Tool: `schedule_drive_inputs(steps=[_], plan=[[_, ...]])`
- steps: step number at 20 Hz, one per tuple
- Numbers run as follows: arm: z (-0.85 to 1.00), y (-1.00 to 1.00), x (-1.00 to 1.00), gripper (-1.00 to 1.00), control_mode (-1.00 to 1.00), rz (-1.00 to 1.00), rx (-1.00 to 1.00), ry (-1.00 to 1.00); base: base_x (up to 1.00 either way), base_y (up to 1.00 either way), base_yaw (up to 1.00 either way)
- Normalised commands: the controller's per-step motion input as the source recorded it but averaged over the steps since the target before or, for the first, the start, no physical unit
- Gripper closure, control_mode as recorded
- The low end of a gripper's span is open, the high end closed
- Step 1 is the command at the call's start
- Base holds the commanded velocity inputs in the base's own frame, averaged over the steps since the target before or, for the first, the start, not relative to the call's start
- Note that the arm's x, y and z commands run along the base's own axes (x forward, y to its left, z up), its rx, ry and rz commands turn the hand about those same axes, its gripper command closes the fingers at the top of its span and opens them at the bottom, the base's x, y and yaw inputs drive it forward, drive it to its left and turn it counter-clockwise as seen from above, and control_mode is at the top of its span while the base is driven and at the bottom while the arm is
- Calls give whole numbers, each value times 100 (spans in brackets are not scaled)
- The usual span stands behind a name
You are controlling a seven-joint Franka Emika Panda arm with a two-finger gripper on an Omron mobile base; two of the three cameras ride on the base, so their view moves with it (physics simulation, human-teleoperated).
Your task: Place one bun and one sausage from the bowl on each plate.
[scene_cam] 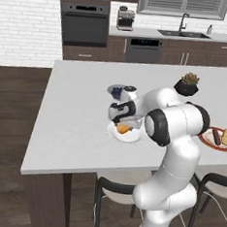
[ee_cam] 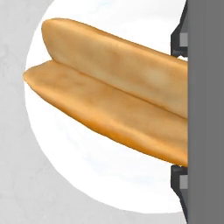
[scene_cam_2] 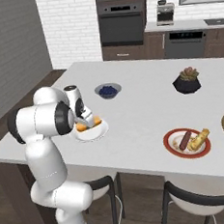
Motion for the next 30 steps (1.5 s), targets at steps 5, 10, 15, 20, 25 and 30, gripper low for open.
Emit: schedule_drive_inputs(steps=[5, 10, 15, 20, 25, 30], plan=[[-43, 0, 0, -100, -100, 0, 0, 0, 0, 0, 0], [4, 0, 0, -100, -100, 0, 1, -3, 0, 0, 0], [55, 0, -12, -100, -100, 0, 0, 0, 0, 0, 0], [34, 8, -1, -100, -100, 0, 0, 8, 0, 0, 0], [91, -18, -66, -100, -100, 0, 0, -2, 0, 0, 0], [100, -50, -100, -100, -100, 0, 0, -1, 0, 0, 0]])
